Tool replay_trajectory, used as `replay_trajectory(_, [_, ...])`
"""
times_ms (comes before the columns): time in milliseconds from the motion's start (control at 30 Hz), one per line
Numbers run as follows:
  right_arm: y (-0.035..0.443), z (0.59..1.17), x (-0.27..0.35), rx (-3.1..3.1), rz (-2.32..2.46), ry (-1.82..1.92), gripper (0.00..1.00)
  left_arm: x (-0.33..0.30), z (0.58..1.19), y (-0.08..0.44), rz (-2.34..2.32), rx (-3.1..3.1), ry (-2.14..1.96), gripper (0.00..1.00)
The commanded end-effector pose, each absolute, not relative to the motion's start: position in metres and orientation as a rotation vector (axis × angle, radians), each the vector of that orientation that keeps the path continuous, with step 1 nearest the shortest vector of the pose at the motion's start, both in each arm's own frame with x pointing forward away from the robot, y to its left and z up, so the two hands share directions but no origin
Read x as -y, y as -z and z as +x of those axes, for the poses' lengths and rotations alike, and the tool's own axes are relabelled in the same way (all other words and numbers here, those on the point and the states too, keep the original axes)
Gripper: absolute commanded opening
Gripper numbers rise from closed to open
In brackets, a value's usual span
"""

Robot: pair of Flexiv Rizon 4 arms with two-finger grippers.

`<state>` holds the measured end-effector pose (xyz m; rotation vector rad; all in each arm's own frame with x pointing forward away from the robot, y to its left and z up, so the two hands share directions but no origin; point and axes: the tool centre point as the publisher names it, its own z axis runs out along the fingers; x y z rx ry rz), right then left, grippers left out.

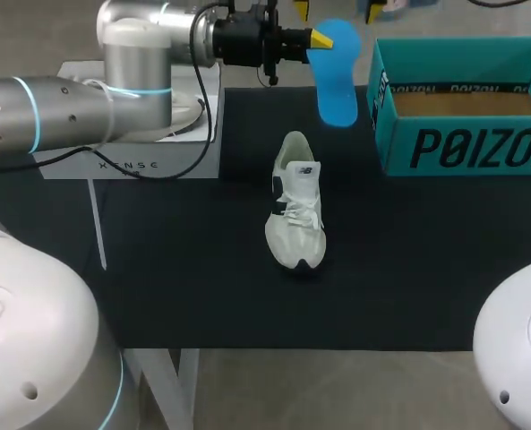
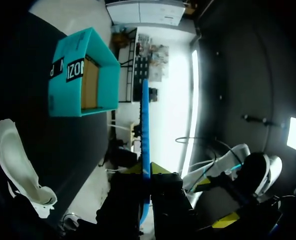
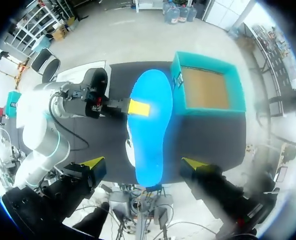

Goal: Take the shoe out of the shoebox, open the shoe tongue, remove and reinsert the insole, then place the shoe into the shoebox

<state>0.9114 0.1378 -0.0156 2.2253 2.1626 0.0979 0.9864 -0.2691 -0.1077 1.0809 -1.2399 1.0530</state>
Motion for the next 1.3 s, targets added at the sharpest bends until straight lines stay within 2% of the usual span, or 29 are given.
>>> replay_trajectory(33, [0.0143,0.9095,-0.1413,-2.105,2.168,0.038,1.00,0.2699,0.9872,0.1100,1.077,1.240,-1.082,0.00])
replay_trajectory(1300, [0.0122,0.9153,-0.1437,-2.142,2.180,0.006,1.00,0.2667,0.9784,0.1030,1.069,1.261,-1.098,0.00])
